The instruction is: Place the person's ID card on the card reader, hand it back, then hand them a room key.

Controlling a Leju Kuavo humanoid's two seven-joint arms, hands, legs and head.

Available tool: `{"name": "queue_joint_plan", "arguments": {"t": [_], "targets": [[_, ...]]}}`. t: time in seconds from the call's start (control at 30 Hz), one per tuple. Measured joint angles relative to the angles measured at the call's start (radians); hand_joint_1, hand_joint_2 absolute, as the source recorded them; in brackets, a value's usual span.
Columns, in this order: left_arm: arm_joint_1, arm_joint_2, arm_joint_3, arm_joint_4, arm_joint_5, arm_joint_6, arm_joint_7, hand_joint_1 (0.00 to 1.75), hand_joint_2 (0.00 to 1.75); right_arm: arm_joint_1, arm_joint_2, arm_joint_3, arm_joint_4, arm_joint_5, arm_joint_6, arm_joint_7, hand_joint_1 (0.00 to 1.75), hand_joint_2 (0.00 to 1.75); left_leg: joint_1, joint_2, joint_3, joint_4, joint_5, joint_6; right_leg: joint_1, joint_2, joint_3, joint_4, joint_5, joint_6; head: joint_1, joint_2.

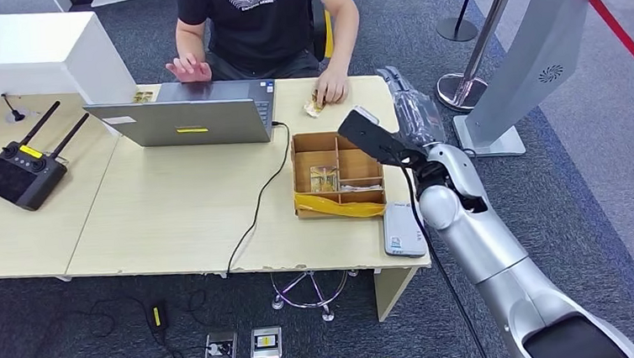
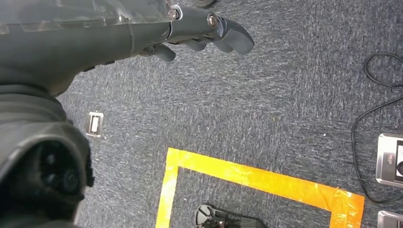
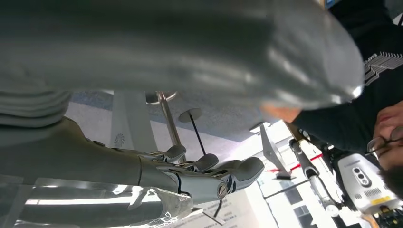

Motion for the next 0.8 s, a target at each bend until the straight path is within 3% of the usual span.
{"name": "queue_joint_plan", "arguments": {"t": [0.3,0.43,0.6,0.8], "targets": [[0.016,0.007,0.0,0.0,0.013,0.003,-0.012,0.0,0.0,0.092,-0.078,-0.003,-0.197,-0.019,0.083,0.08,0.0,0.0,0.0,0.001,0.0,0.0,0.0,0.0,0.0,0.0,0.0,0.0,0.0,0.0,0.0,0.0],[0.024,0.01,0.001,0.0,0.023,0.004,-0.013,0.0,0.0,0.13,-0.118,-0.004,-0.298,-0.001,0.133,0.12,0.0,1.75,0.0,0.001,0.001,0.0,0.0,0.0,0.0,0.001,0.0,0.0,0.0,0.0,0.0,0.0],[0.034,0.011,0.002,0.0,0.031,0.01,-0.018,0.0,0.0,0.175,-0.159,-0.003,-0.417,0.054,0.185,0.166,0.0,1.75,0.0,0.001,0.0,0.0,0.0,0.0,0.0,0.001,0.0,0.0,0.0,0.0,0.0,0.0],[0.037,0.01,0.003,0.0,0.04,0.018,-0.018,0.0,0.0,0.212,-0.192,0.015,-0.51,0.234,0.204,0.171,0.0,1.75,0.0,0.001,0.001,0.0,0.0,0.0,0.0,0.001,0.0,0.0,0.0,0.0,0.0,0.0]]}}
